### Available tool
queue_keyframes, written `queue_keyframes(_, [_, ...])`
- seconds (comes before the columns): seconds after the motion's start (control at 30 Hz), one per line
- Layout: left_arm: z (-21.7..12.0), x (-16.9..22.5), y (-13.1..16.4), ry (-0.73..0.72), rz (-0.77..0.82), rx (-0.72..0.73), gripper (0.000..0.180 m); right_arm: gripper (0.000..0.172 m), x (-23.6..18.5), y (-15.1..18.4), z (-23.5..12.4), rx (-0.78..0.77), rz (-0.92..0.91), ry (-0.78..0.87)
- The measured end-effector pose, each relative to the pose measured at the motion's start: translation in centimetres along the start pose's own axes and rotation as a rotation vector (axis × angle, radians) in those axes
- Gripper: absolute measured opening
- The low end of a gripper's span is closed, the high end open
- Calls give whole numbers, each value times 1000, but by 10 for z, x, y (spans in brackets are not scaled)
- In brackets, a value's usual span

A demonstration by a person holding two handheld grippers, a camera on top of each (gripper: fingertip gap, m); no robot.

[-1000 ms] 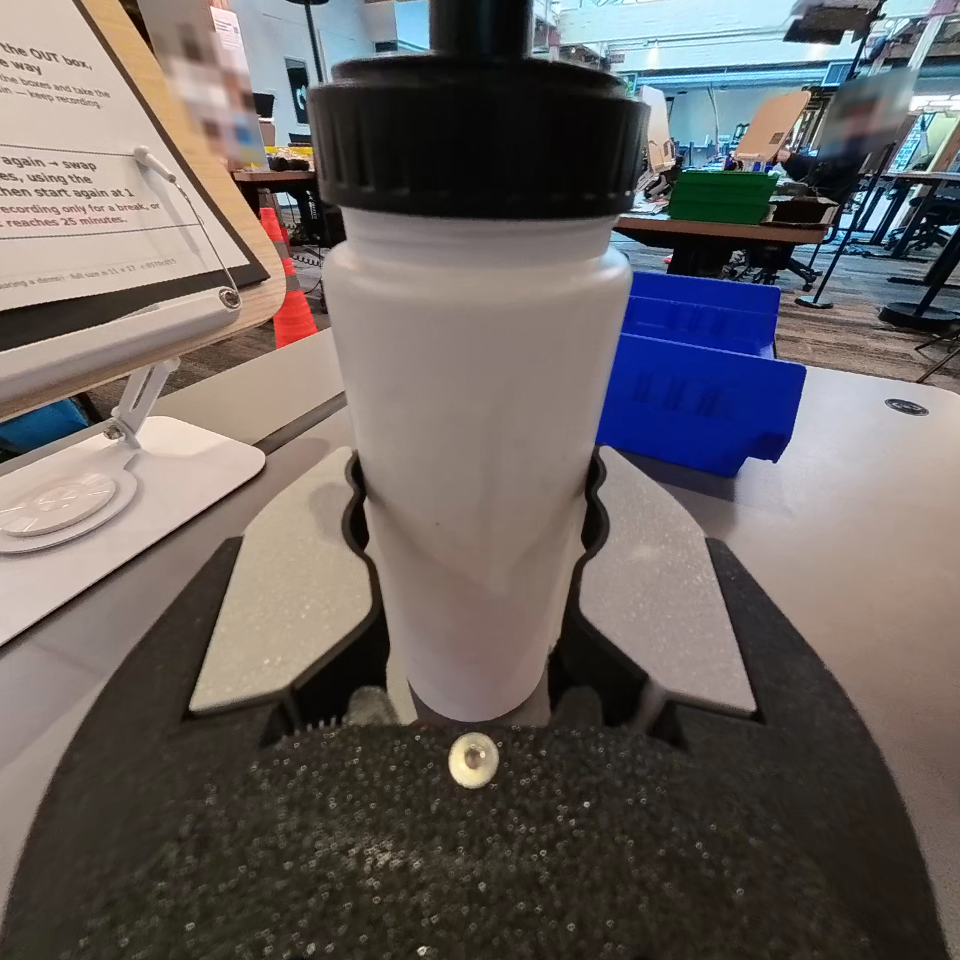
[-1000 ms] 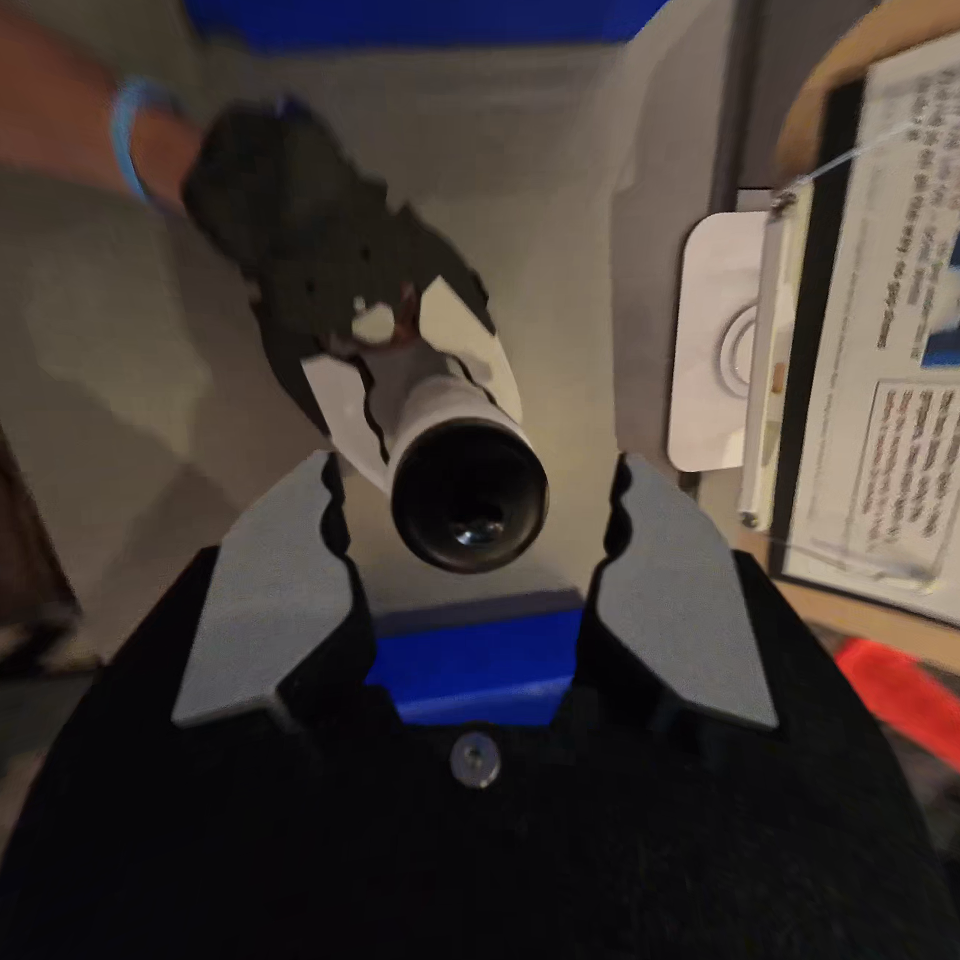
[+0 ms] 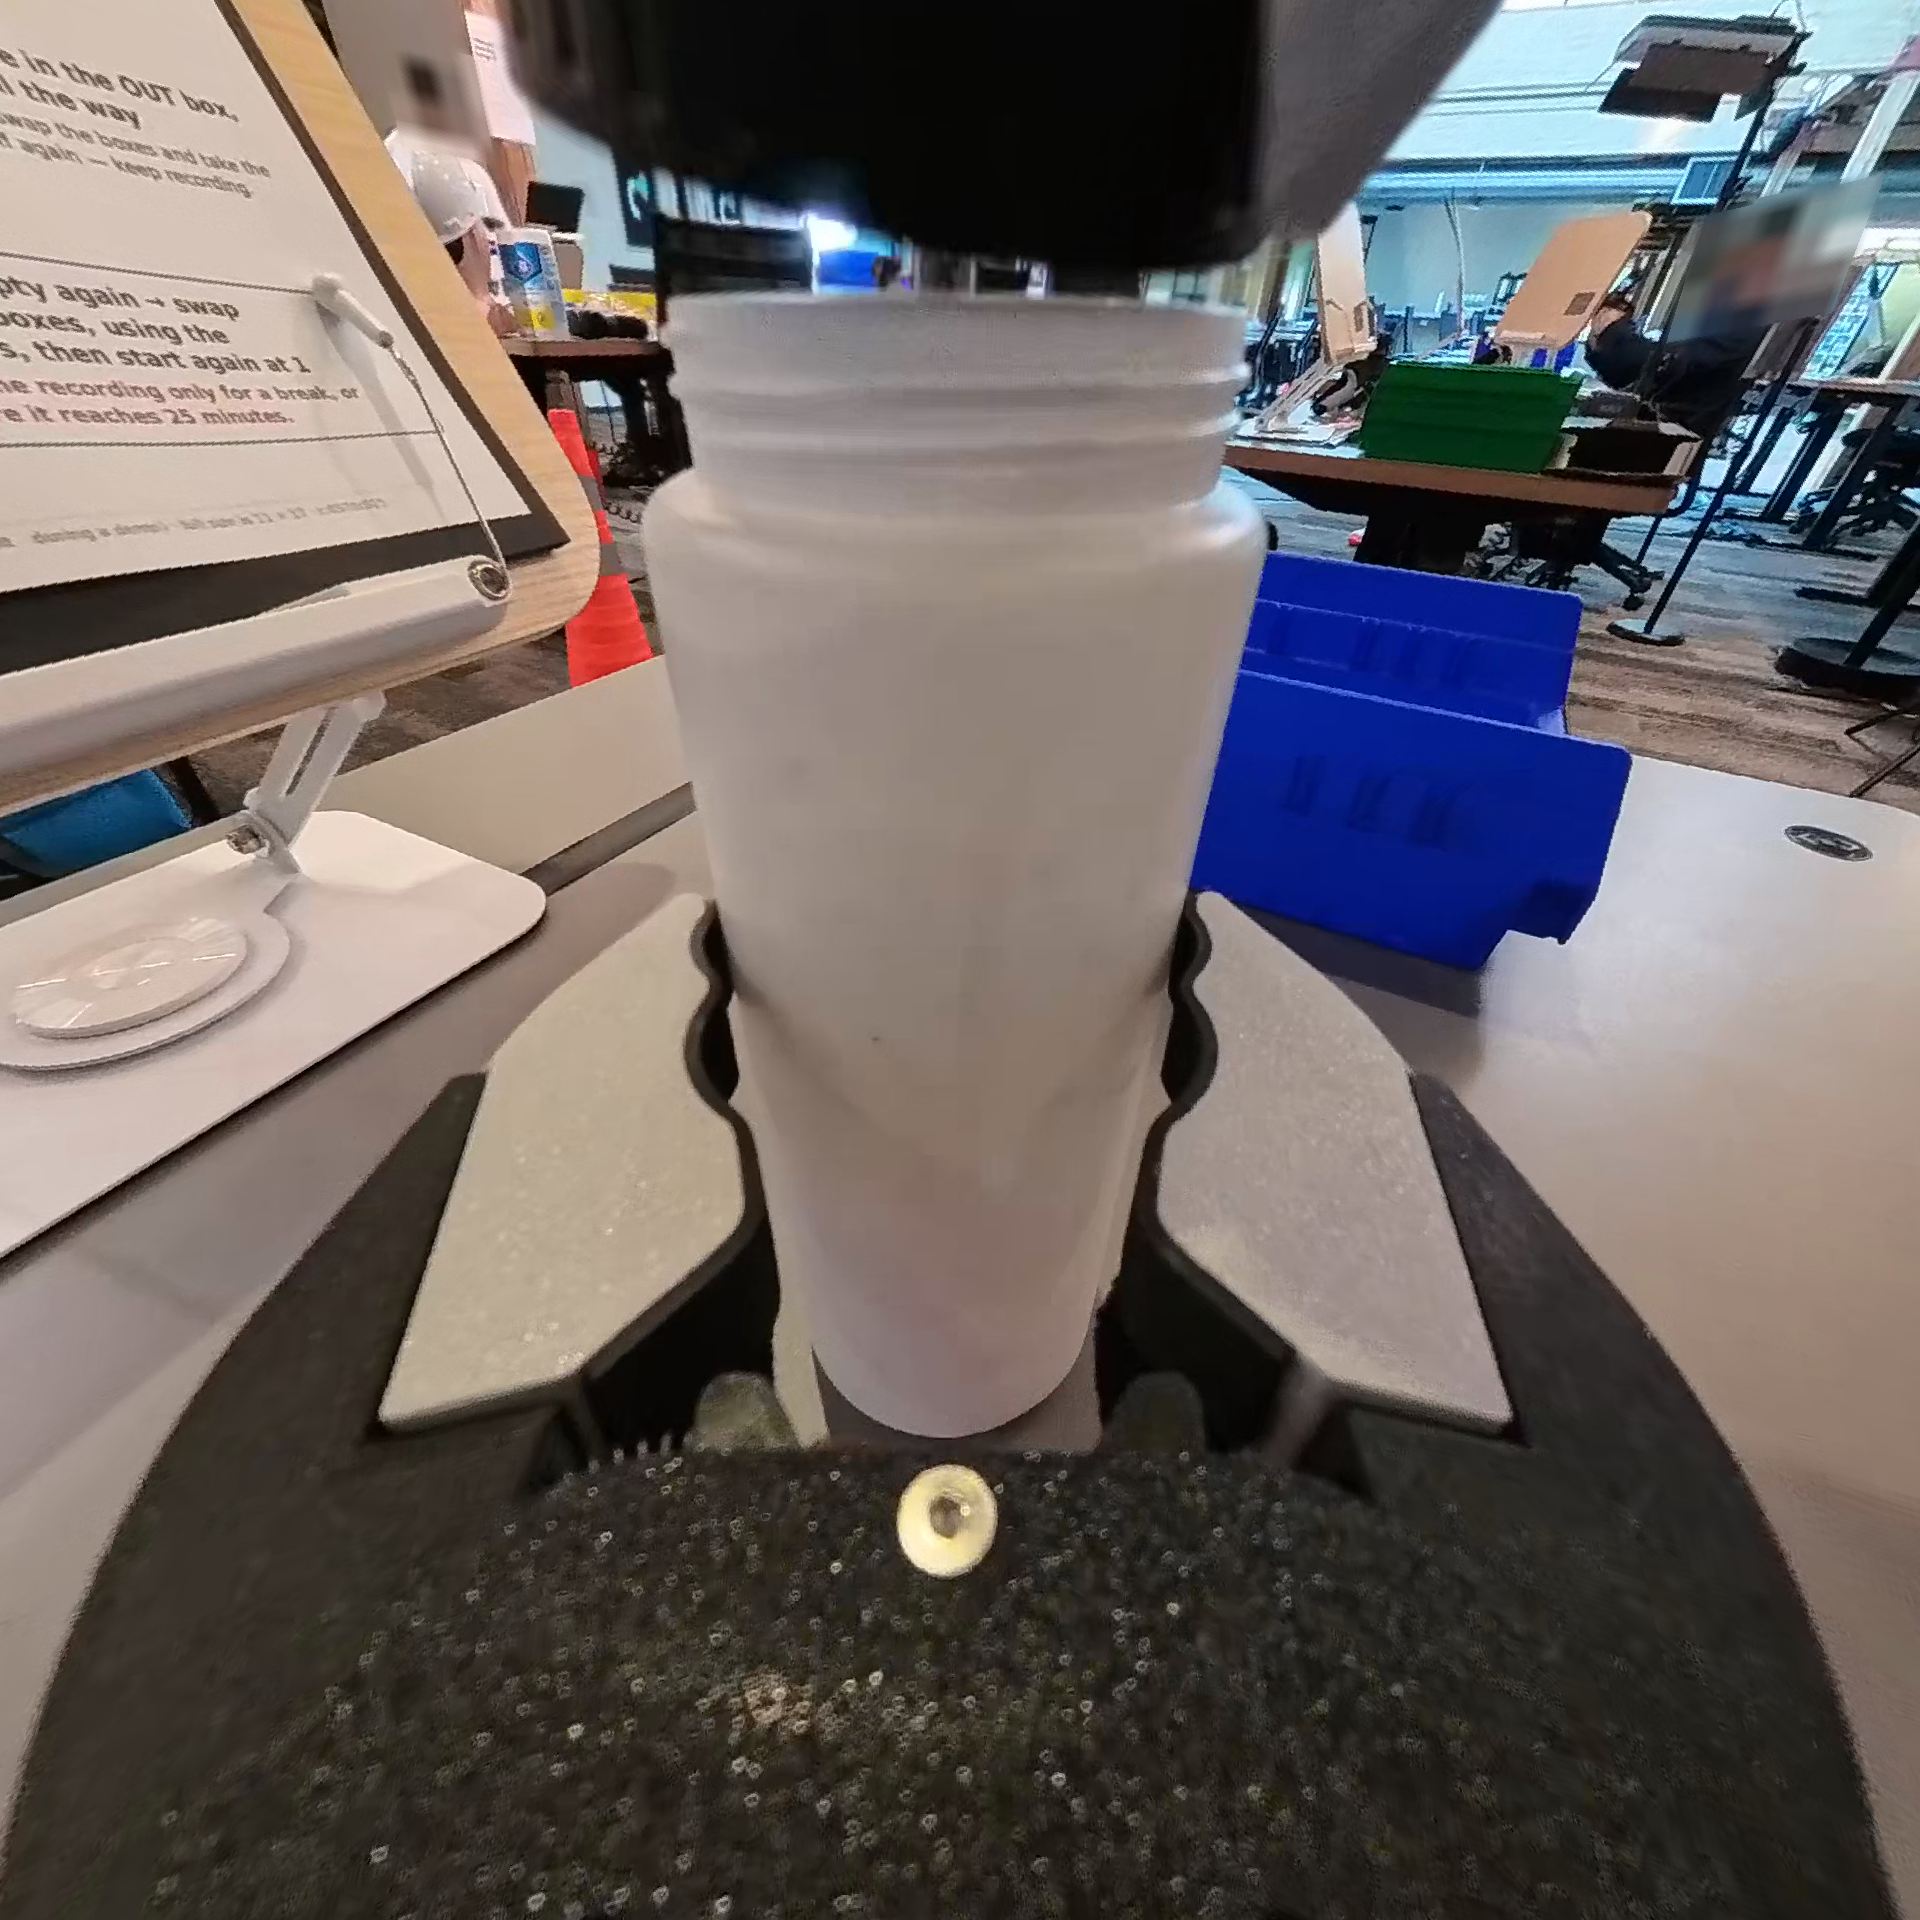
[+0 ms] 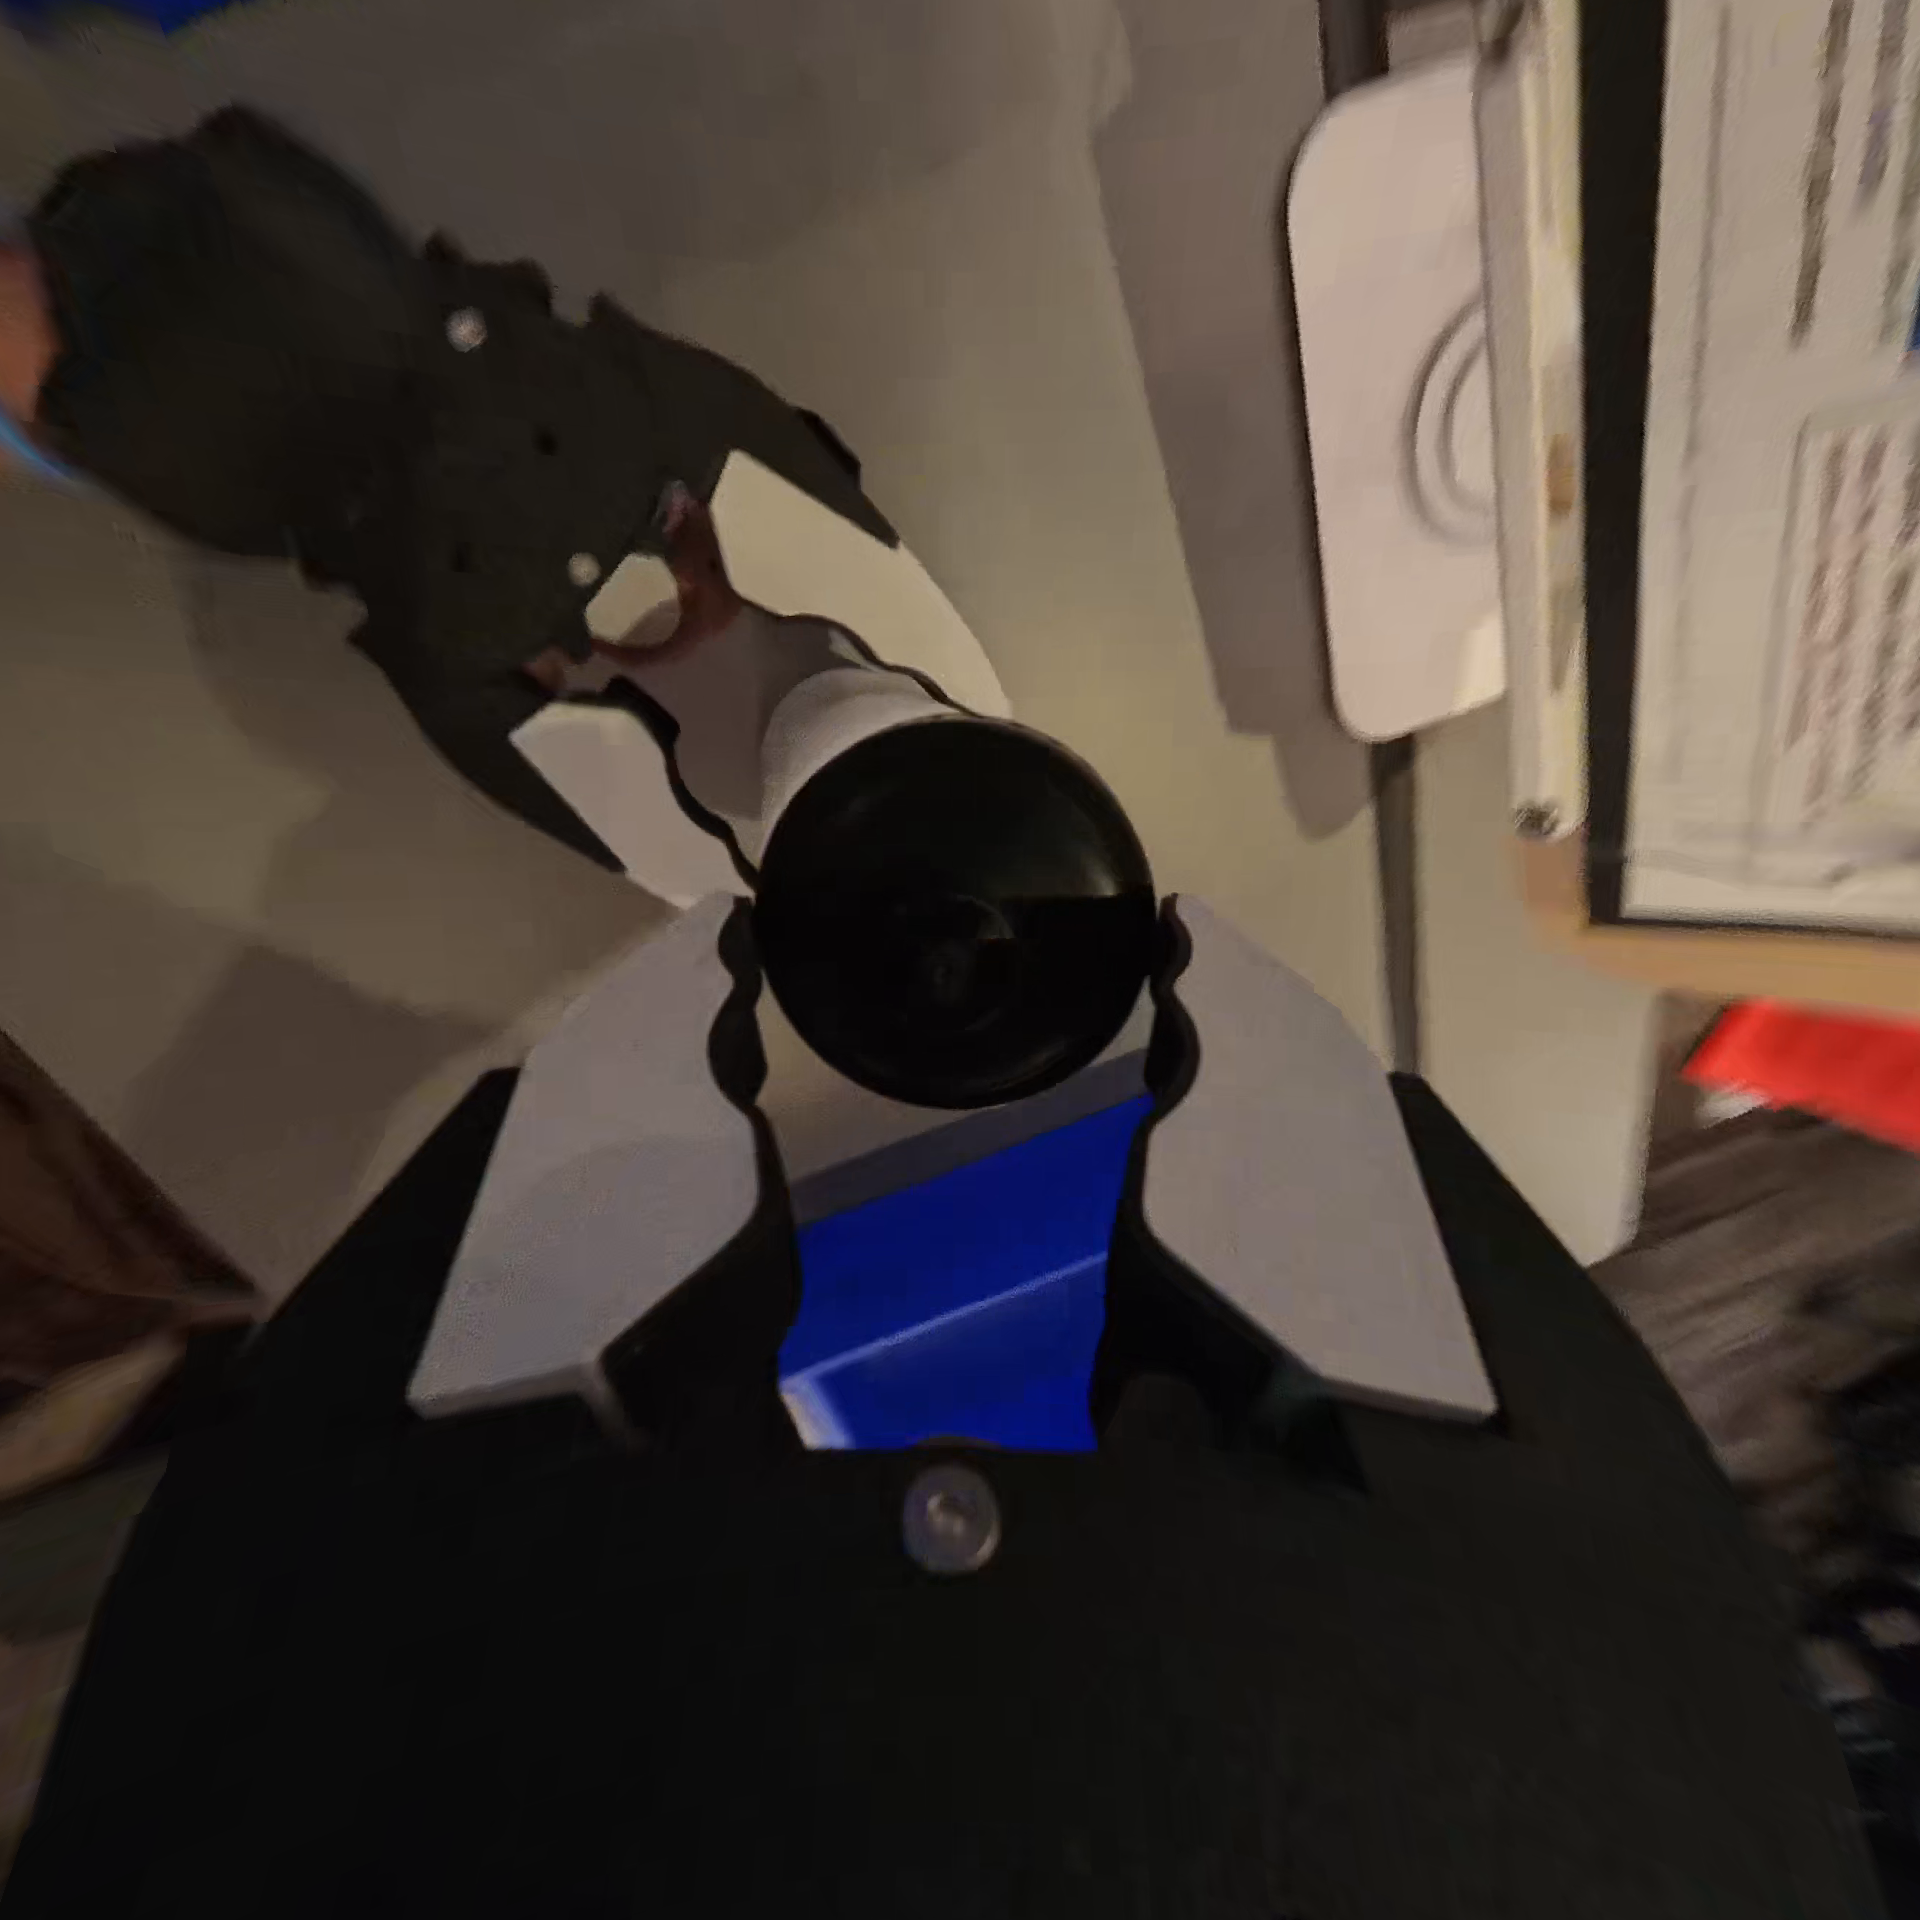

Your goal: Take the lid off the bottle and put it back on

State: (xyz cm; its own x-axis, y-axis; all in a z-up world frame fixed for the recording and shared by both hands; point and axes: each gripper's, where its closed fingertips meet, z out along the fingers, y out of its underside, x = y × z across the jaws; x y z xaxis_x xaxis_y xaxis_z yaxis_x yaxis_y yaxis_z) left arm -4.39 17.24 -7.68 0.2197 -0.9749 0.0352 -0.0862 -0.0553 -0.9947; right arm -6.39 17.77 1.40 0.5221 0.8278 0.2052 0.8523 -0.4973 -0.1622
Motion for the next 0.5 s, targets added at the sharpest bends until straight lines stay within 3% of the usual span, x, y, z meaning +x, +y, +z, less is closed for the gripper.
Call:
queue_keyframes(0.1, [0,1,0,1,8,-4,80,72,-6,-5,-14,7,-265,13])
queue_keyframes(0.23, [1,3,1,-2,24,-9,80,72,-11,-20,-42,160,-418,81])
queue_keyframes(0.37, [1,2,1,0,18,-7,80,72,-22,-27,-71,474,-379,197])
queue_keyframes(0.5, [1,2,1,6,17,-7,80,72,-32,-9,-108,893,-192,311])
